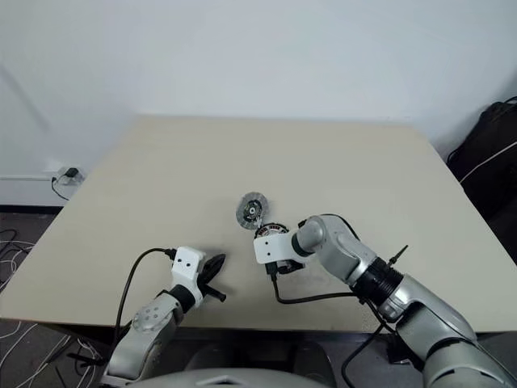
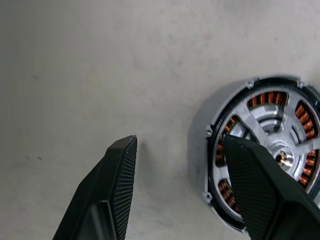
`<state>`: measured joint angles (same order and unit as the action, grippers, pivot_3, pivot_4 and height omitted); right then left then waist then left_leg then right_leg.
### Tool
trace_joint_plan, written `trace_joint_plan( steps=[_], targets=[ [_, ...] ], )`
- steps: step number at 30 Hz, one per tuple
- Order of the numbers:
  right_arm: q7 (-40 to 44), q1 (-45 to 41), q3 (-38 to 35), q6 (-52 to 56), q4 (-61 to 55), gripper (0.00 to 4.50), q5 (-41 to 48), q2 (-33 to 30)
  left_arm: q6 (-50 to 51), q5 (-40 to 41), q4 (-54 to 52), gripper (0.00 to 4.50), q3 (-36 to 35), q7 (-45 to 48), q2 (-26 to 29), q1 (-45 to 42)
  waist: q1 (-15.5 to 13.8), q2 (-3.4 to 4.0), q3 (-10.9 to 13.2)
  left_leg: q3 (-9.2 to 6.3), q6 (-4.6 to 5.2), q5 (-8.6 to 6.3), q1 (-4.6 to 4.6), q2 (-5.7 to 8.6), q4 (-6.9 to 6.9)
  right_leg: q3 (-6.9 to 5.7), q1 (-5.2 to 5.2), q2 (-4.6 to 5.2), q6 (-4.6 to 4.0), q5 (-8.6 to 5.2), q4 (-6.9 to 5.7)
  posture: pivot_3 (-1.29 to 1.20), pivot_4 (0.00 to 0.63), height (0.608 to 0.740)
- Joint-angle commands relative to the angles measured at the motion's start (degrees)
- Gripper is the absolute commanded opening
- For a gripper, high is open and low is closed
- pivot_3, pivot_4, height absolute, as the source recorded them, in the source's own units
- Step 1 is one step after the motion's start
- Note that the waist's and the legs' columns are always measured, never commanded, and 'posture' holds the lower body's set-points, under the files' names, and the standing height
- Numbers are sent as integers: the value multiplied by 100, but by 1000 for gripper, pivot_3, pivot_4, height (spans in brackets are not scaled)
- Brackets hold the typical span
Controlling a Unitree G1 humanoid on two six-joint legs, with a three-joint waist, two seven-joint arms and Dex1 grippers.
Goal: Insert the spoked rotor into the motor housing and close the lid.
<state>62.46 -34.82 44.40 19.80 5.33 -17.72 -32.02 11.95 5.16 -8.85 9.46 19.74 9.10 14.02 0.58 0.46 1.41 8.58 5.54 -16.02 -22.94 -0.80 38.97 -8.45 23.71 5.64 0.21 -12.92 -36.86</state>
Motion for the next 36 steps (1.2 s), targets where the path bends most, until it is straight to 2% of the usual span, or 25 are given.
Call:
trace_joint_plan(
  steps=[1,9,12,19,29,36],
  targets=[
    [46,-185,-242,-174,87,2880,-62,29,-134,39,-20,0,-50,-35,-42,-83,-2,0,0,0,0,0,0,0,0,0,0,0,0,0,0,0,0,740],
    [228,-251,-222,-261,378,2880,-196,30,-135,44,-47,0,-39,-68,-40,-88,-2,3,2,-1,0,0,0,0,0,0,0,0,-1,0,0,0,0,740],
    [177,-264,-223,-368,543,2266,-303,82,-133,43,-58,0,-36,-79,-35,-87,-4,4,2,-1,0,0,0,0,1,0,-1,1,0,0,0,0,0,740],
    [84,-220,-271,-429,581,40,-459,186,-114,47,-97,0,-31,-88,-25,-64,14,3,2,-2,-2,1,1,0,2,0,-4,1,1,1,-1,0,0,740],
    [101,173,-689,-37,184,4,-289,134,-89,53,-114,0,-20,-114,-52,-50,2,5,4,-5,-13,7,2,-2,3,-4,-3,3,7,5,-2,0,0,740],
    [361,1271,-1448,1648,-1687,4,312,-208,-102,56,-115,0,6,-142,-125,32,-110,13,9,-12,24,-16,-15,3,3,-10,5,11,-21,9,7,0,0,740]
  ],
)
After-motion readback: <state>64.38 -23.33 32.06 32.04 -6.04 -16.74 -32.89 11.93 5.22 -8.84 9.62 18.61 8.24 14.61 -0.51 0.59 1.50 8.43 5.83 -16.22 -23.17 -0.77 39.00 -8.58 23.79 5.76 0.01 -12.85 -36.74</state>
